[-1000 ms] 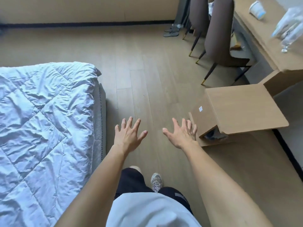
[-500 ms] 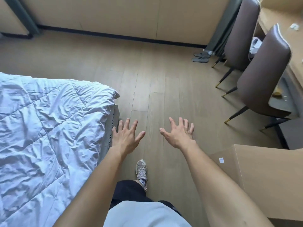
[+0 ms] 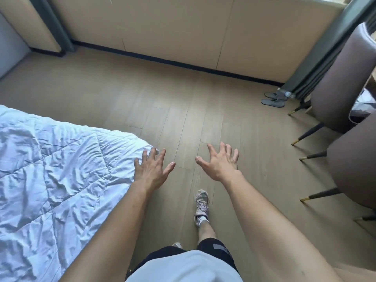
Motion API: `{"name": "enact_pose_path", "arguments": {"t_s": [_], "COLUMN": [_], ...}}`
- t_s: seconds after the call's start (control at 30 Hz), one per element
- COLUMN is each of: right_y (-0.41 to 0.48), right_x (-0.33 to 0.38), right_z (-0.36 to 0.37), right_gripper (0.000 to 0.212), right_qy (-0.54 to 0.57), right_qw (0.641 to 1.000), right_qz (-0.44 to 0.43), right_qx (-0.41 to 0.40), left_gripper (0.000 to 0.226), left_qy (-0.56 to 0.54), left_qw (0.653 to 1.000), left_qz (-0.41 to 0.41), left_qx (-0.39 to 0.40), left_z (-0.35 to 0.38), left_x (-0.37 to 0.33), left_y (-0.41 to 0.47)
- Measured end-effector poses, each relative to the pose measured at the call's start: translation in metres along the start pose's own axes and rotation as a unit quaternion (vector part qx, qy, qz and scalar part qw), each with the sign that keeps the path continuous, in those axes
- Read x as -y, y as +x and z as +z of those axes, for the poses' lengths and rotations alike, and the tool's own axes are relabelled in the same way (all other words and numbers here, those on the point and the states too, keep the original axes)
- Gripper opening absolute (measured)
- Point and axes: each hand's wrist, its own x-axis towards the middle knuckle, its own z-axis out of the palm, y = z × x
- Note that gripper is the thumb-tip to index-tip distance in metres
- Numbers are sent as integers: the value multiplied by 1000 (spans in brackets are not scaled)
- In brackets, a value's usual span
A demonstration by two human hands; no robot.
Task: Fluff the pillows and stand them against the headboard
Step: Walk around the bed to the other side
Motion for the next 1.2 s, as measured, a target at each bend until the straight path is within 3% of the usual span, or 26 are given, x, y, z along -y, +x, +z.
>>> {"name": "enact_pose_path", "arguments": {"t_s": [0.3, 0.63, 1.2], "right_y": [196, 366, 607], "right_x": [22, 103, 384], "right_z": [-61, -118, -190], "right_gripper": [78, 79, 79], "right_qy": [-40, -90, -148], "right_qw": [996, 977, 935], "right_qz": [-79, -191, -321], "right_qx": [0, -2, 12], "left_gripper": [73, 72, 72], "left_qy": [-25, -68, -102], "left_qw": [996, 979, 944], "left_qz": [-89, -192, -313], "left_qx": [-10, -14, -33], "left_z": [-44, -98, -203], "left_x": [-15, 13, 204], "left_y": [158, 288, 516]}}
